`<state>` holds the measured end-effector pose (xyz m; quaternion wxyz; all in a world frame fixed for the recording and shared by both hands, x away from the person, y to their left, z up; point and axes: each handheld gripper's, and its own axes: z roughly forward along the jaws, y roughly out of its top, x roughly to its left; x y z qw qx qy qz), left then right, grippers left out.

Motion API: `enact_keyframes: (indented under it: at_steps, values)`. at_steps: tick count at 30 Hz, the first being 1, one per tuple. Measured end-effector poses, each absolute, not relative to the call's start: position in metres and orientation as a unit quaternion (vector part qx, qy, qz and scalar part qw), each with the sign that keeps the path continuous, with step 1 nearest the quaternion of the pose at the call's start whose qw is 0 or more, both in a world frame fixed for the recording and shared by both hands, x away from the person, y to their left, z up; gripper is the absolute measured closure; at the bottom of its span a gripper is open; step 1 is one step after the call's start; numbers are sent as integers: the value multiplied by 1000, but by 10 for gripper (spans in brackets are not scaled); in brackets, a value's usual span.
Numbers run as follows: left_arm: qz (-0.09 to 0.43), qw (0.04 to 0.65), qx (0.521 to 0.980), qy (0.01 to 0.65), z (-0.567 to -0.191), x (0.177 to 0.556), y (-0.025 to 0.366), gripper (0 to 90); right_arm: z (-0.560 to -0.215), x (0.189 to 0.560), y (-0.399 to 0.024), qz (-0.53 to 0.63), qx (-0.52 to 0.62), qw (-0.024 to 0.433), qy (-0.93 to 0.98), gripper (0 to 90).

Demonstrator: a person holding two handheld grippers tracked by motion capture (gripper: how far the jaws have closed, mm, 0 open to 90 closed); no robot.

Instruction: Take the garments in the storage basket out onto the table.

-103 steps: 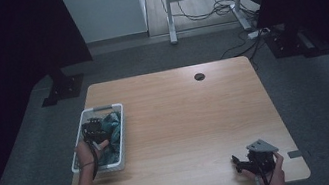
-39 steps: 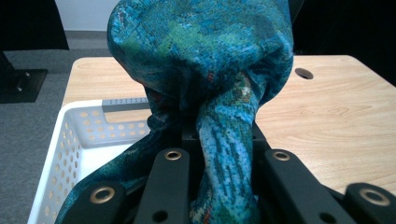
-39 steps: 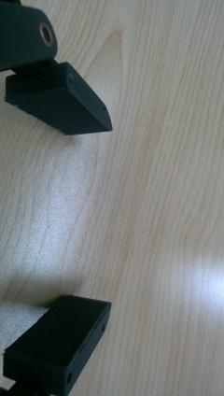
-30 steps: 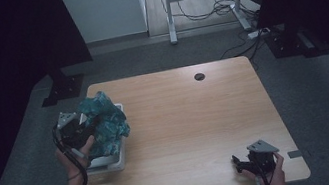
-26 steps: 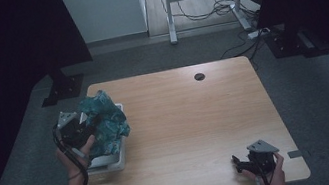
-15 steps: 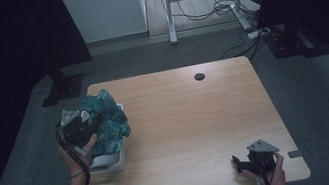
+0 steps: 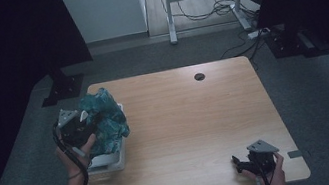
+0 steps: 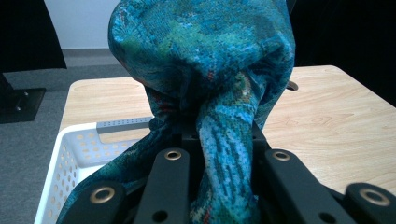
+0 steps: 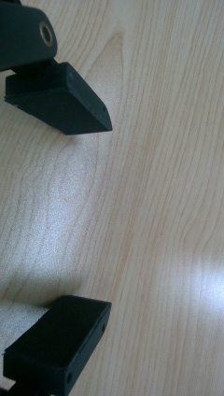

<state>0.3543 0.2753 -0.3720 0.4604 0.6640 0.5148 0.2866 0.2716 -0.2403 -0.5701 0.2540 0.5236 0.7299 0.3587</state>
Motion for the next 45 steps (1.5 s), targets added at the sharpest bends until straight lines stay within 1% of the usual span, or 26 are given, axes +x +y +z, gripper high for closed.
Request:
enact_keyframes:
  at_steps: [9, 15, 28, 45]
  values:
    - [291, 463, 667, 506, -364, 352, 268, 774, -570, 271, -240, 359, 524, 253, 730, 115]
    - [293, 455, 669, 509, -365, 353, 263, 774, -570, 272, -240, 359, 523, 253, 730, 115]
    - [293, 458, 675, 499, -360, 352, 254, 774, -570, 271, -240, 359, 525, 254, 729, 114]
    - [286, 458, 682, 494, -364, 355, 243, 773, -570, 271, -240, 359, 524, 253, 729, 115]
